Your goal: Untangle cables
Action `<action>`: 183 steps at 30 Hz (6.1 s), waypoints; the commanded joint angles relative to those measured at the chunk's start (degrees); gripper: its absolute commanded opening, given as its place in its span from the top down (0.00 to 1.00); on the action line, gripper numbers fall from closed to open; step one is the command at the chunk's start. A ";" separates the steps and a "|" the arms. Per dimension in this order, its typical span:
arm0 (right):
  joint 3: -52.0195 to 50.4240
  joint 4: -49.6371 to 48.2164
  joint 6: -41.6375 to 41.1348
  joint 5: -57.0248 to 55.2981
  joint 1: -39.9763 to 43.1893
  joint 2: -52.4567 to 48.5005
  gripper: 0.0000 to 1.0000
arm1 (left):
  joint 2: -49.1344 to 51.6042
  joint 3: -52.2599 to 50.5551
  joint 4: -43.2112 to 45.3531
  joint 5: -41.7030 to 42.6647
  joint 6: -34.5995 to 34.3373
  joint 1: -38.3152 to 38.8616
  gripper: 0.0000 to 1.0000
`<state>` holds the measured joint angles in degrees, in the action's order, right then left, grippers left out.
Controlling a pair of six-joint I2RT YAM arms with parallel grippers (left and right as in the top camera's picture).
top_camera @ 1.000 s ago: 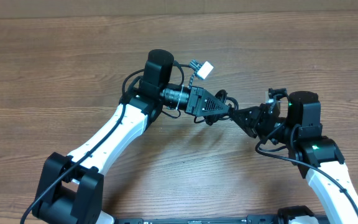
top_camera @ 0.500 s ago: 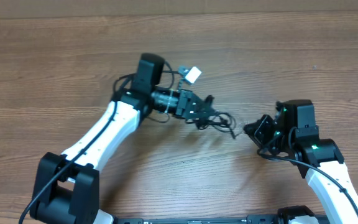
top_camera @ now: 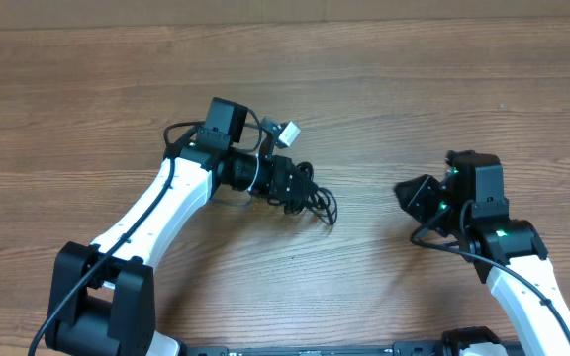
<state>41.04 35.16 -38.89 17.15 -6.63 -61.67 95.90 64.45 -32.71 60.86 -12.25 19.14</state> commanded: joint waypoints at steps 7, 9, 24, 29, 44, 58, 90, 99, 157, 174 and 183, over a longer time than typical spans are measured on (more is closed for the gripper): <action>0.57 -0.39 5.25 23.61 -0.13 -0.09 0.65 | -1.09 0.63 25.11 8.46 -29.29 0.42 0.96; 0.57 -0.48 2.03 23.54 -0.11 -0.09 0.64 | -1.09 0.63 28.68 8.41 -34.93 0.44 0.96; 0.57 -11.80 -29.11 23.52 -0.20 -0.09 0.51 | -1.09 0.63 32.17 5.27 -59.54 1.31 0.96; 0.57 -8.83 -29.27 23.45 -0.20 -0.09 0.51 | -1.09 0.63 32.24 2.47 -61.33 1.79 0.96; 0.57 -9.68 -29.92 17.44 -0.17 -0.09 0.53 | -1.09 0.63 49.29 2.93 -67.04 6.86 0.96; 0.57 -12.61 -31.87 12.98 -0.17 -0.09 0.62 | -1.09 0.63 49.29 5.27 -67.04 7.17 0.96; 0.57 7.10 -5.57 -29.14 -0.11 -0.09 0.77 | -1.09 0.63 24.74 7.78 -29.88 2.97 0.96; 0.57 6.32 -5.53 -24.57 -0.11 -0.09 0.62 | -1.09 0.63 11.47 -0.50 -10.67 2.99 0.96; 0.55 -3.58 -32.61 15.52 -0.17 -0.94 0.76 | -1.09 0.66 33.48 4.28 -65.57 5.27 0.96; 0.57 -3.39 -28.48 16.96 -0.17 -4.31 0.96 | -1.09 0.66 33.40 4.59 -58.18 6.16 0.96; 0.57 -0.92 -6.49 8.33 -0.15 -4.31 0.96 | -1.09 0.63 32.46 7.26 -48.68 2.47 0.96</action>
<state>41.06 32.97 -56.71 31.70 -6.79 -65.87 95.90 64.42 -0.49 65.21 -66.24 23.44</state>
